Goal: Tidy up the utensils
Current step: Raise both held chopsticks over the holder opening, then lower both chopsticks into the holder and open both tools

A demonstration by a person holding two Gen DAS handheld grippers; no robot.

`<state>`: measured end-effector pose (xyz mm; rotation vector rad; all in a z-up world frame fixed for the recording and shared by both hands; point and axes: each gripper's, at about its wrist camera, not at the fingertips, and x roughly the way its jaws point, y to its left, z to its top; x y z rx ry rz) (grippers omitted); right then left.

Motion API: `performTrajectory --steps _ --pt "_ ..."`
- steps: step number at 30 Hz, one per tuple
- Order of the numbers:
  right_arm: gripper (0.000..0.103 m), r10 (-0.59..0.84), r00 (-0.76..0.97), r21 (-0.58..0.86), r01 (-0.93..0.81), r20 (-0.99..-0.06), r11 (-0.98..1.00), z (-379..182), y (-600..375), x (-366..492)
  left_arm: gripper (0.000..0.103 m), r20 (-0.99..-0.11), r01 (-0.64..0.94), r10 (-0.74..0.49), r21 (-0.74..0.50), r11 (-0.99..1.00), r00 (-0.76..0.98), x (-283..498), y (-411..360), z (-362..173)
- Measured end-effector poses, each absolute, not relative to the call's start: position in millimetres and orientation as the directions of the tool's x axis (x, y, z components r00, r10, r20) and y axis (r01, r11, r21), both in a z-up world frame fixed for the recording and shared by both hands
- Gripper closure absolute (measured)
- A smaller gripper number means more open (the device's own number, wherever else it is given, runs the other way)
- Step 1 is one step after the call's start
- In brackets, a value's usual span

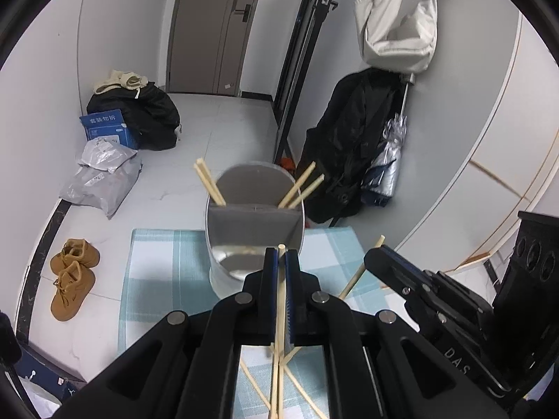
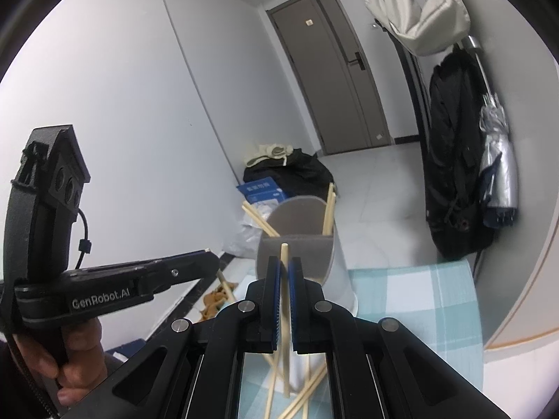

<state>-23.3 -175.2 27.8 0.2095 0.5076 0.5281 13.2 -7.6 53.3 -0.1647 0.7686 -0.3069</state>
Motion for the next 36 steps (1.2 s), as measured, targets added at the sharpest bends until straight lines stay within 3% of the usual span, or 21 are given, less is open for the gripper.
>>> performTrajectory --steps 22,27,36 --pt "0.099 0.545 0.788 0.258 -0.484 -0.288 0.836 144.0 -164.2 67.4 0.102 -0.557 0.225 -0.367 -0.307 0.925 0.745 94.2 9.5 141.4" --pt "0.099 0.527 0.805 0.241 -0.474 -0.273 0.847 150.0 -165.6 89.1 0.102 -0.567 0.210 -0.362 -0.316 0.925 0.740 111.5 15.6 134.4" --pt "0.099 0.505 0.804 0.249 -0.444 -0.313 0.861 118.1 -161.4 127.7 0.102 -0.584 0.206 -0.300 -0.223 0.953 0.754 123.5 15.7 114.6"
